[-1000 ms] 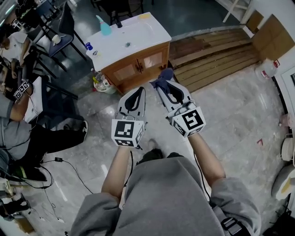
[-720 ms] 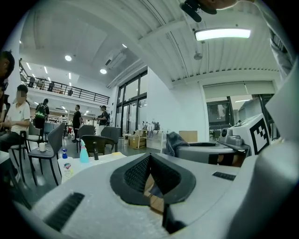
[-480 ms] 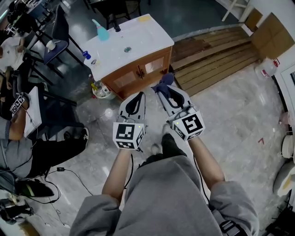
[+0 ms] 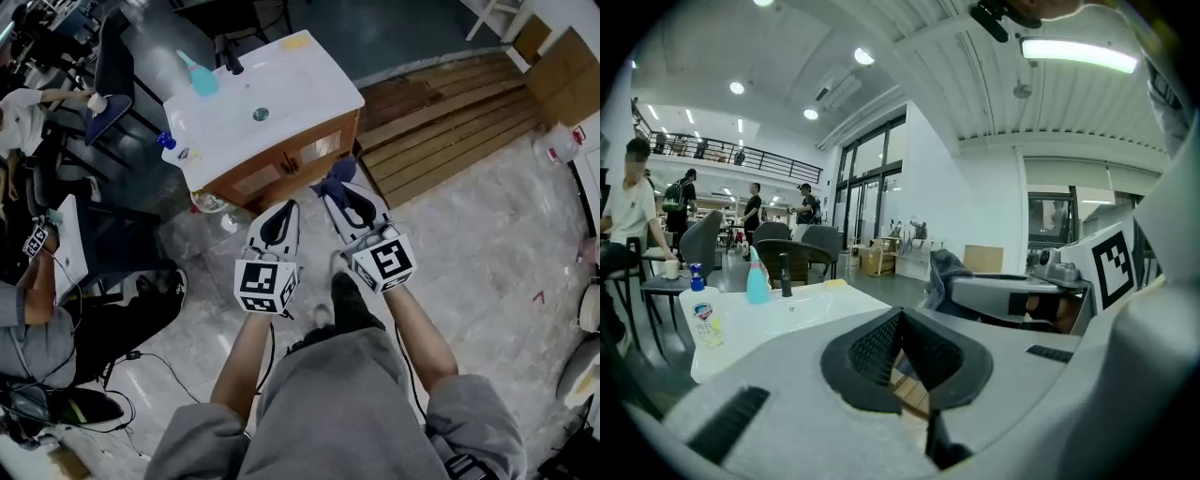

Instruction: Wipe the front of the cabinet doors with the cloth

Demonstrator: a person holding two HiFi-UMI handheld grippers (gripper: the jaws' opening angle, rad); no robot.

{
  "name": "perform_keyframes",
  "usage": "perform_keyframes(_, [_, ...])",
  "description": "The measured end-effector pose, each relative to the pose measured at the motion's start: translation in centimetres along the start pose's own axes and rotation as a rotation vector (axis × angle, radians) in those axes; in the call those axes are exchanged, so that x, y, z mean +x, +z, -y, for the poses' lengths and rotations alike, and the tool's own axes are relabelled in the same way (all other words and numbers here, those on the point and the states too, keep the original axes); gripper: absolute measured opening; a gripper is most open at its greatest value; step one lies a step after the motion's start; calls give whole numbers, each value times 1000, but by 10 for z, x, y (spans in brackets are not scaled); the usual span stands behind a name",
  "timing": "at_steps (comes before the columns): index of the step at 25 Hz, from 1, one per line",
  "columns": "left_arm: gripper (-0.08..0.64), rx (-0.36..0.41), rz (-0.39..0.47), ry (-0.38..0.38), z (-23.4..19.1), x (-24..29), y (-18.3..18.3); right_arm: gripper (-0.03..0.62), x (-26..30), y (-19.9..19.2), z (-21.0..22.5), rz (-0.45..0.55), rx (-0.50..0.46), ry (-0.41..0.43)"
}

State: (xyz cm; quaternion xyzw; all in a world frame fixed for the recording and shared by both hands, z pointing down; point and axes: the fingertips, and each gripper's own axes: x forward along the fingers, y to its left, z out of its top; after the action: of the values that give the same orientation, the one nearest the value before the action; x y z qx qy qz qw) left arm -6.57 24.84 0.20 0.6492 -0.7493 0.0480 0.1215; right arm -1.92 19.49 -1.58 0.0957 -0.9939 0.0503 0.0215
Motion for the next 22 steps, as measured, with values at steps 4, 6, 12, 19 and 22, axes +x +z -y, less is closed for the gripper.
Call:
perform_keyframes(4, [8, -14, -29, 12, -15, 34, -5, 87, 23, -12, 27, -22, 28, 11])
perform_keyframes(6, [8, -19, -45, 17, -22, 51, -8, 87, 35, -18, 39, -30, 35, 21])
perform_keyframes(12, [8, -30, -91, 30, -36, 94, -27, 87, 60, -44, 76, -49, 80, 21])
perform_keyframes(19, [8, -31, -141, 46, -66, 130, -64, 87, 96, -86, 105, -71, 111, 10])
perform_keyframes(22, [8, -18, -158, 35, -76, 143, -79, 87, 108, -105, 110, -76, 124, -6])
